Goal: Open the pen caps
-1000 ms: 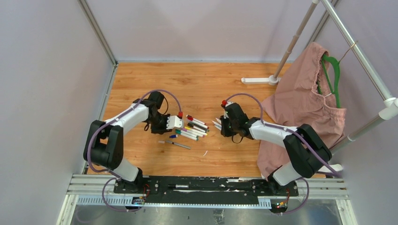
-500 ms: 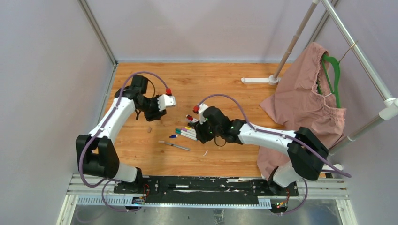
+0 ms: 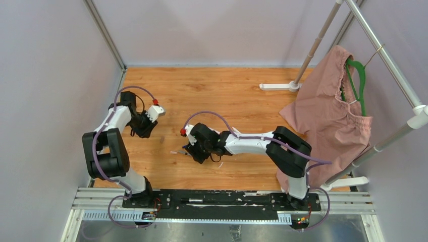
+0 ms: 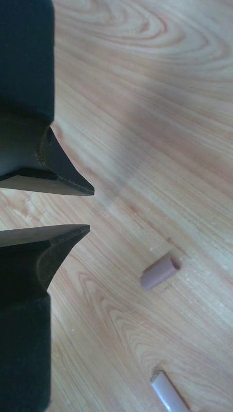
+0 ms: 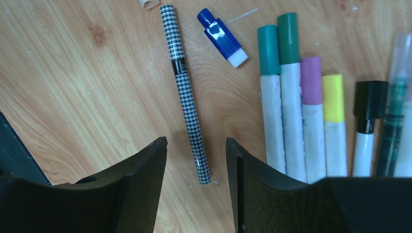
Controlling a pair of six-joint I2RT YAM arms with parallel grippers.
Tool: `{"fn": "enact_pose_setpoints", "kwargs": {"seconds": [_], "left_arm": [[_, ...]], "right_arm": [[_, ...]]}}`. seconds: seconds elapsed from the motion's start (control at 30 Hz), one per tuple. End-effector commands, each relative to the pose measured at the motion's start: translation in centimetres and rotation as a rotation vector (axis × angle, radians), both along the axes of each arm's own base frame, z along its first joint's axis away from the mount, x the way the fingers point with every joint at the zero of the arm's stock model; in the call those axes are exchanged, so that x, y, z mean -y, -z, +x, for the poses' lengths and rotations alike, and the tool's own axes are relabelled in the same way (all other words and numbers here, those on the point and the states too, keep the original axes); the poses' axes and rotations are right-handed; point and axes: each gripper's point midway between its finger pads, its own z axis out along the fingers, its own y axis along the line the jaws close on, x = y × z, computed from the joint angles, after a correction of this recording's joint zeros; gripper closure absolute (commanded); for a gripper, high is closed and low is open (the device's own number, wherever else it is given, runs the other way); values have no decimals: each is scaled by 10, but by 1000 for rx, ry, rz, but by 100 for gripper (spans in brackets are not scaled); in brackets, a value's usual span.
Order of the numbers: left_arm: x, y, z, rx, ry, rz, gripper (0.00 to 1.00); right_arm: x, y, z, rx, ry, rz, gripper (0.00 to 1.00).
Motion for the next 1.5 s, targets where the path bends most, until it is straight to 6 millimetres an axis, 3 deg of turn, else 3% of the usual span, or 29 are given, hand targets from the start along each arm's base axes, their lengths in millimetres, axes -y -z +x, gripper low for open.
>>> {"fn": "enact_pose_setpoints", "kwargs": {"seconds": [0.0,0.27,0.4,0.6,0.7,0.9,1.2,1.47], "left_arm": [[-1,13,10,8,-86,-12,67],[20,30,-1,-39,-60,-53,64],[28,14,-8,-43,-14,-89,60],[49,-22,-25,-26,84,-184,54],[55,-38,-28,6,123,-204,52],[71,-65,-36,91,244,-226,50],[130,-80,-77,240,659,-138,49],[152,-131,-91,569,911,-128,46]], "right_arm": [[-9,9,-9,6,-64,-31,47],[2,32,-8,10,-57,-97,60],[11,39,-6,26,-43,-132,80],[24,40,-7,51,-36,-150,99],[29,37,-10,50,-40,-139,100],[30,10,-12,76,-50,-86,100],[28,-40,-25,34,-71,36,100],[21,-83,-35,-123,-86,210,100]]}}
